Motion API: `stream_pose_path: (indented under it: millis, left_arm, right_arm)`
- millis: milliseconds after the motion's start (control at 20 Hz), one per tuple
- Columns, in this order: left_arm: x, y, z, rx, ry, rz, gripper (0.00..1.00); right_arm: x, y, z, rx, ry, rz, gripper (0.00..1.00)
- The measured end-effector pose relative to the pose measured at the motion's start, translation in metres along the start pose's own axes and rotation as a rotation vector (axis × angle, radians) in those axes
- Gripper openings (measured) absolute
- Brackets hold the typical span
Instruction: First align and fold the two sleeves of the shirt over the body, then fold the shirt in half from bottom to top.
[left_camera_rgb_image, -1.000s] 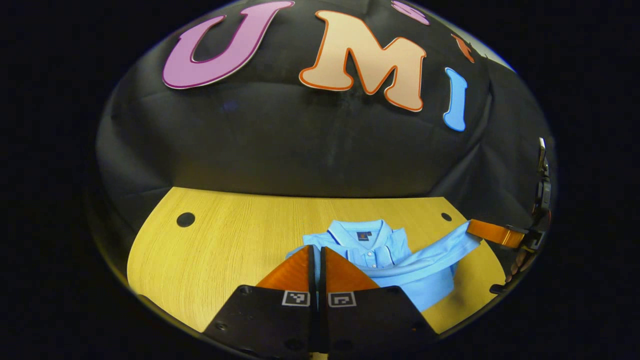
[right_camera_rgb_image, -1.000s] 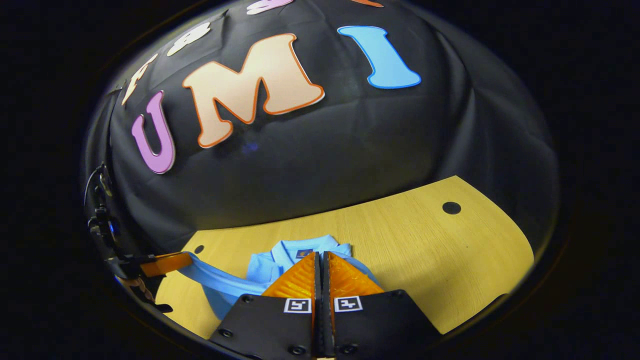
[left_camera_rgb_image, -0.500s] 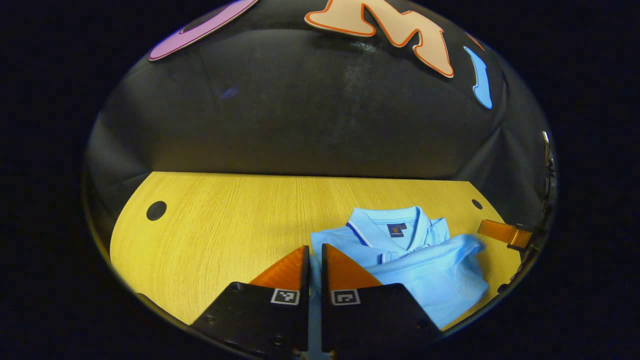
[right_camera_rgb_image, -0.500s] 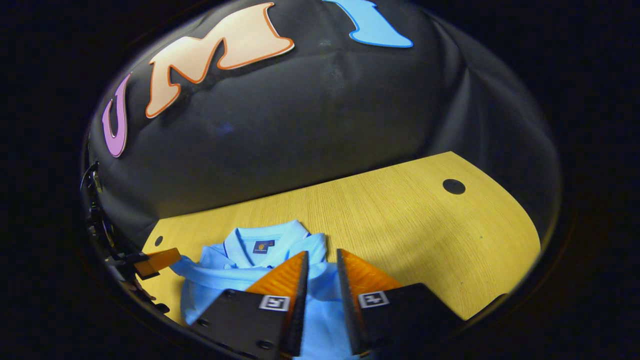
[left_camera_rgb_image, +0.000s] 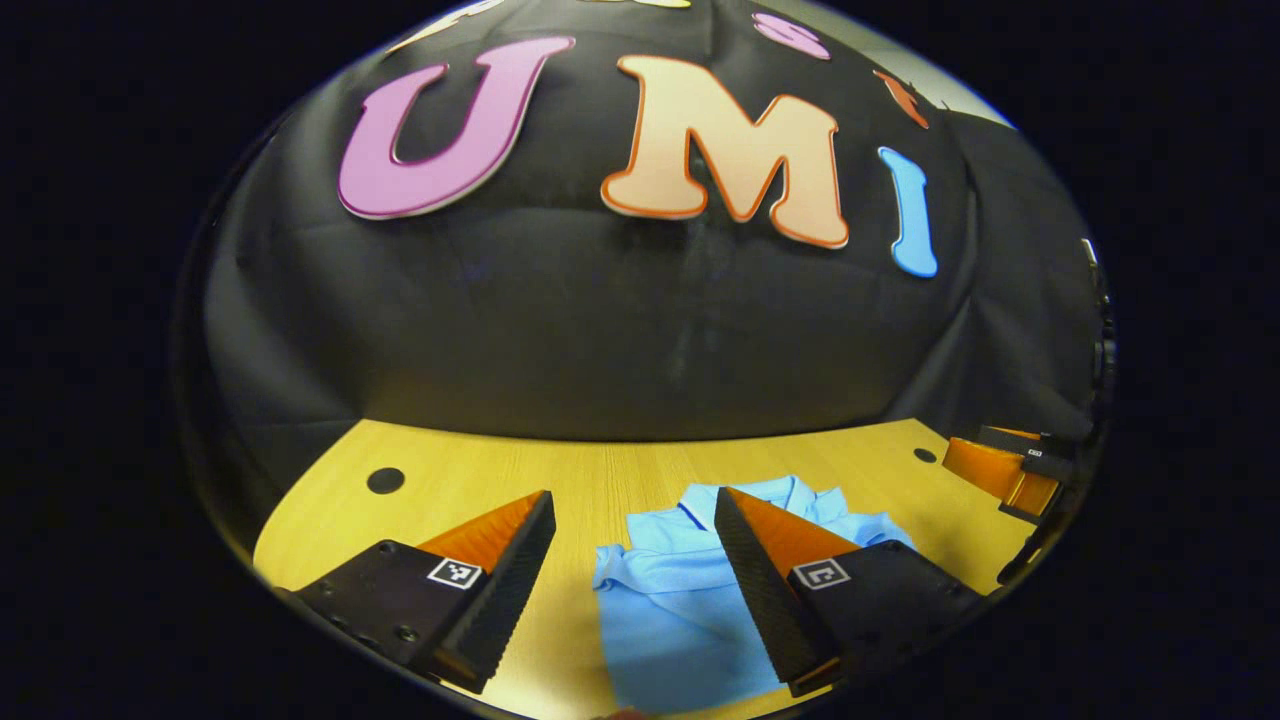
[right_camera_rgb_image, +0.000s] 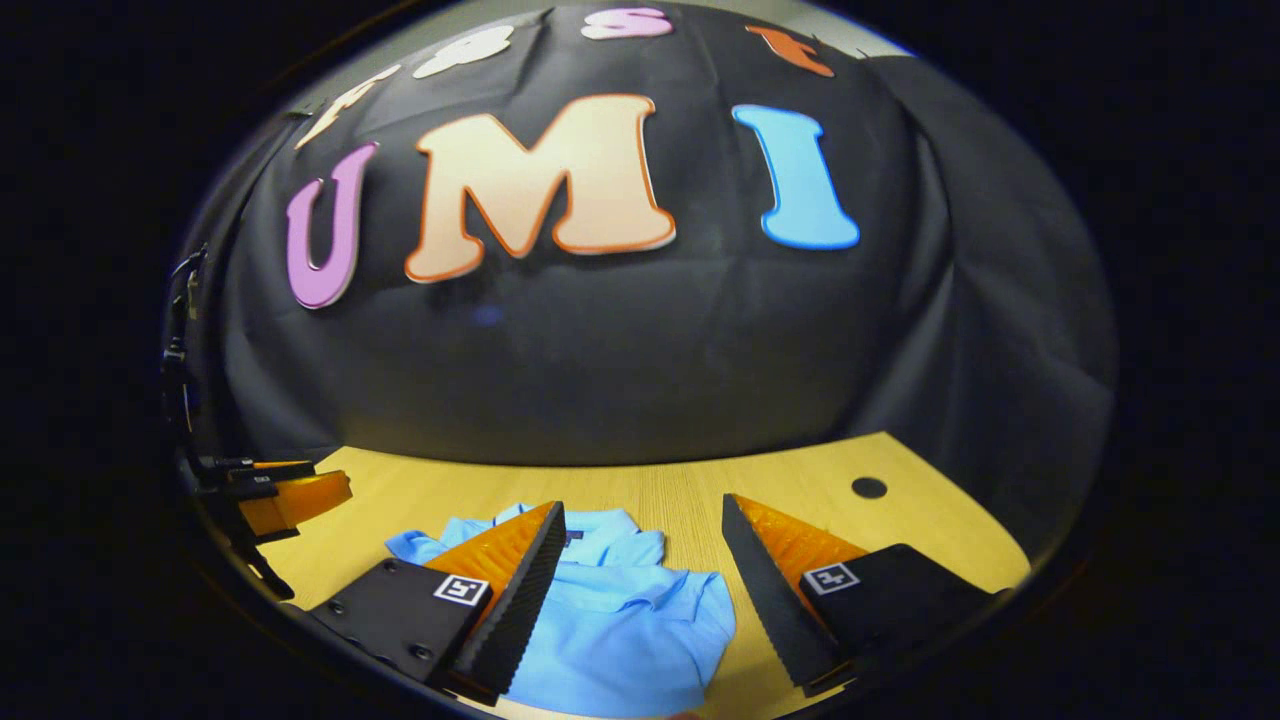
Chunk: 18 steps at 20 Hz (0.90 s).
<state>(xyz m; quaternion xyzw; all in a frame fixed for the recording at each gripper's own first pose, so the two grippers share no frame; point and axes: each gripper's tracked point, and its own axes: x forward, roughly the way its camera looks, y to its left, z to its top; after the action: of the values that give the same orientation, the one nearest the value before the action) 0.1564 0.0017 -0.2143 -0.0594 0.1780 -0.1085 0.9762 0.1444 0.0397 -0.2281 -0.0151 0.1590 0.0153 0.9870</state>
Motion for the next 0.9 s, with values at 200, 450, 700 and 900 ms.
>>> stream_pose_path:
  millis: [200,450,700,900]
  left_arm:
    - [-0.067,-0.011,0.039,0.030,-0.111,0.021,0.96]
    - [-0.149,-0.019,0.082,0.048,-0.239,0.091,0.94]
    - [-0.200,-0.021,0.083,0.072,-0.272,0.139,0.95]
    - [-0.212,-0.029,0.082,0.045,-0.267,0.124,0.95]
  right_arm:
    - [-0.067,0.008,0.035,-0.033,-0.084,0.031,0.98]
    - [-0.142,0.009,0.058,-0.033,-0.147,0.049,0.98]
    - [-0.196,0.011,0.056,-0.033,-0.166,0.065,0.98]
    - [-0.213,0.010,0.065,-0.037,-0.187,0.070,0.97]
